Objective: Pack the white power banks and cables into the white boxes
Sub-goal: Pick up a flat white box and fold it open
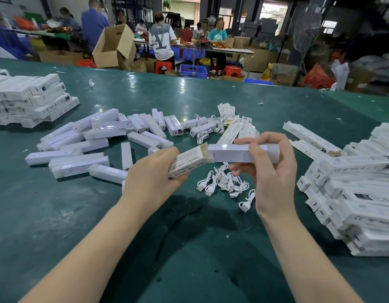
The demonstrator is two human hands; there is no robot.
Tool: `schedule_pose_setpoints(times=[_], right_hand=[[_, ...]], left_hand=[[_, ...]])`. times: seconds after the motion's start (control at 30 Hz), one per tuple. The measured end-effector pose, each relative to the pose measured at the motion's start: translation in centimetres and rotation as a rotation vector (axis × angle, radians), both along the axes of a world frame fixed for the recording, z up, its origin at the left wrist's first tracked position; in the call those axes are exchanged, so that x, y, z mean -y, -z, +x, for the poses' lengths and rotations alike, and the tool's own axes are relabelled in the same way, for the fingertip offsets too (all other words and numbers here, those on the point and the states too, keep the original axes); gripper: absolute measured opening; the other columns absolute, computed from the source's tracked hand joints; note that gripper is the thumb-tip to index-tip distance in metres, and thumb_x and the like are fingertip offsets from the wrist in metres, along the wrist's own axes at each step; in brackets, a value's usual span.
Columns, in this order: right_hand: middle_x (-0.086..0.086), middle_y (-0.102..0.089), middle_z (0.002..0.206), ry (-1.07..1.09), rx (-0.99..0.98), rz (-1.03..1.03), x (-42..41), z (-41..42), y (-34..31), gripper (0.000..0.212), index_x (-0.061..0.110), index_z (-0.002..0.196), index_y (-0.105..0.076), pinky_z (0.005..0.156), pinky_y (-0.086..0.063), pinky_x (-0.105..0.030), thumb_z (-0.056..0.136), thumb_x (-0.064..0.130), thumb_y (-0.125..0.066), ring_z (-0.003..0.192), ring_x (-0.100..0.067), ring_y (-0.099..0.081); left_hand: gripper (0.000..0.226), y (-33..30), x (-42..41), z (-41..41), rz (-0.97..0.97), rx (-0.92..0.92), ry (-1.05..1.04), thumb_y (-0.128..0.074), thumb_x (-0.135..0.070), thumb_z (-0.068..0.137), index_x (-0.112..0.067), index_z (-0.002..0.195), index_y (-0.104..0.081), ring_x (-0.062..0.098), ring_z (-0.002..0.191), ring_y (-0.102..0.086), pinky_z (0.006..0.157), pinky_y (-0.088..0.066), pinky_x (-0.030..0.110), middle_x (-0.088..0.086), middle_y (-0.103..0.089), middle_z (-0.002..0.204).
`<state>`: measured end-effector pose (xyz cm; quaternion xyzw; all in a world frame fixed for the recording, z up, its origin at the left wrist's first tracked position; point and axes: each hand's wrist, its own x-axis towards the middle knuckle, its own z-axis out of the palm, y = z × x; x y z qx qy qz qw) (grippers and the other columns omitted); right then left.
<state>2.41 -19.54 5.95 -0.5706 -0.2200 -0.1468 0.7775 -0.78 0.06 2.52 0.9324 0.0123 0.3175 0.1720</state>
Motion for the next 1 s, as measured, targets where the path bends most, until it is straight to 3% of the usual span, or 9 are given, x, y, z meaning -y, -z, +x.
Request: schedule_pose_setpoints(times=[0.1, 0.3, 0.43, 0.63, 0.73, 0.77, 0.83, 0.9, 1.0], right_hand=[[-0.011, -0.071, 0.086, 0.004, 0.009, -0.036, 0.2, 0.0, 0.1, 0.006, 0.012, 0.087, -0.051, 0.046, -0.049, -0.028, 0.086, 0.008, -0.054, 0.049, -0.025, -0.060], [-0.011, -0.072, 0.084, -0.029, -0.034, -0.048, 0.2, 0.4, 0.0, 0.006, 0.011, 0.088, -0.051, 0.044, -0.048, -0.026, 0.087, 0.013, -0.056, 0.046, -0.024, -0.060], [-0.012, -0.073, 0.086, -0.081, -0.118, -0.034, 0.2, 0.8, -0.1, 0.009, 0.009, 0.088, -0.052, 0.042, -0.046, -0.024, 0.086, 0.015, -0.058, 0.046, -0.023, -0.059], [-0.003, -0.066, 0.065, 0.023, -0.160, -0.166, 0.2, 1.2, 0.4, 0.009, 0.012, 0.088, -0.058, 0.041, -0.044, -0.021, 0.096, 0.016, -0.061, 0.046, -0.014, -0.059], [0.001, -0.065, 0.089, 0.096, -0.068, -0.327, -0.2, 1.2, 1.0, 0.006, 0.029, 0.094, -0.065, 0.058, -0.044, -0.009, 0.097, 0.026, -0.060, 0.066, 0.004, -0.059], [0.002, -0.062, 0.107, 0.083, -0.043, -0.425, -0.7, 0.9, 1.2, 0.008, 0.034, 0.101, -0.063, 0.072, -0.041, -0.003, 0.098, 0.035, -0.056, 0.086, 0.009, -0.058], [0.004, -0.044, 0.136, 0.006, -0.022, -0.615, -1.6, 0.3, 1.8, 0.034, 0.039, 0.123, -0.053, 0.097, -0.026, -0.003, 0.096, 0.055, -0.043, 0.127, 0.003, -0.040], [0.004, -0.038, 0.139, -0.028, -0.023, -0.610, -2.3, -0.4, 2.2, 0.037, 0.041, 0.129, -0.039, 0.104, -0.025, -0.008, 0.095, 0.055, -0.040, 0.131, -0.002, -0.033], [0.003, -0.047, 0.129, 0.065, 0.003, -0.373, -2.0, -0.8, 1.9, 0.019, 0.031, 0.107, -0.044, 0.089, -0.035, -0.005, 0.091, 0.041, -0.046, 0.115, 0.008, -0.044]], left_hand=[[0.022, 0.0, 0.0, -0.1, 0.034, 0.002, 0.002, -0.073, -0.031, 0.079, -0.019, 0.082, -0.054, 0.022, 0.064, -0.048, 0.049, -0.037, 0.031, -0.009, -0.053, 0.076], [0.027, -0.3, -0.1, -0.3, 0.121, 0.042, 0.034, -0.080, -0.023, 0.073, -0.013, 0.080, -0.057, 0.020, 0.059, -0.038, 0.045, -0.018, 0.022, -0.003, -0.054, 0.074], [0.026, -0.5, -0.1, -0.3, 0.118, 0.073, 0.023, -0.079, -0.022, 0.075, -0.011, 0.078, -0.056, 0.026, 0.058, -0.044, 0.045, -0.019, 0.023, -0.001, -0.055, 0.073], [0.029, -0.6, 0.3, -0.2, 0.162, 0.121, -0.037, -0.083, -0.021, 0.065, -0.010, 0.080, -0.061, 0.028, 0.060, -0.051, 0.052, -0.025, 0.025, 0.003, -0.059, 0.073], [0.029, -0.6, 0.3, -0.1, 0.183, 0.085, -0.007, -0.085, -0.017, 0.064, -0.008, 0.081, -0.062, 0.029, 0.062, -0.052, 0.052, -0.028, 0.028, 0.004, -0.059, 0.074], [0.029, -0.6, 0.5, -0.1, 0.190, 0.074, 0.021, -0.085, -0.015, 0.063, -0.008, 0.081, -0.063, 0.030, 0.063, -0.053, 0.052, -0.032, 0.030, 0.005, -0.059, 0.075], [0.027, -0.5, 1.1, -0.2, 0.170, 0.058, 0.076, -0.082, -0.014, 0.067, -0.007, 0.084, -0.062, 0.032, 0.066, -0.054, 0.052, -0.040, 0.035, 0.006, -0.060, 0.078], [0.022, -0.3, 1.6, -0.3, 0.099, 0.058, 0.099, -0.078, -0.016, 0.074, -0.009, 0.086, -0.061, 0.032, 0.068, -0.053, 0.053, -0.041, 0.037, 0.004, -0.058, 0.080], [0.019, -0.1, 1.4, -0.2, 0.008, 0.074, 0.066, -0.073, -0.021, 0.080, -0.013, 0.087, -0.057, 0.028, 0.070, -0.048, 0.054, -0.032, 0.033, -0.001, -0.056, 0.082]])
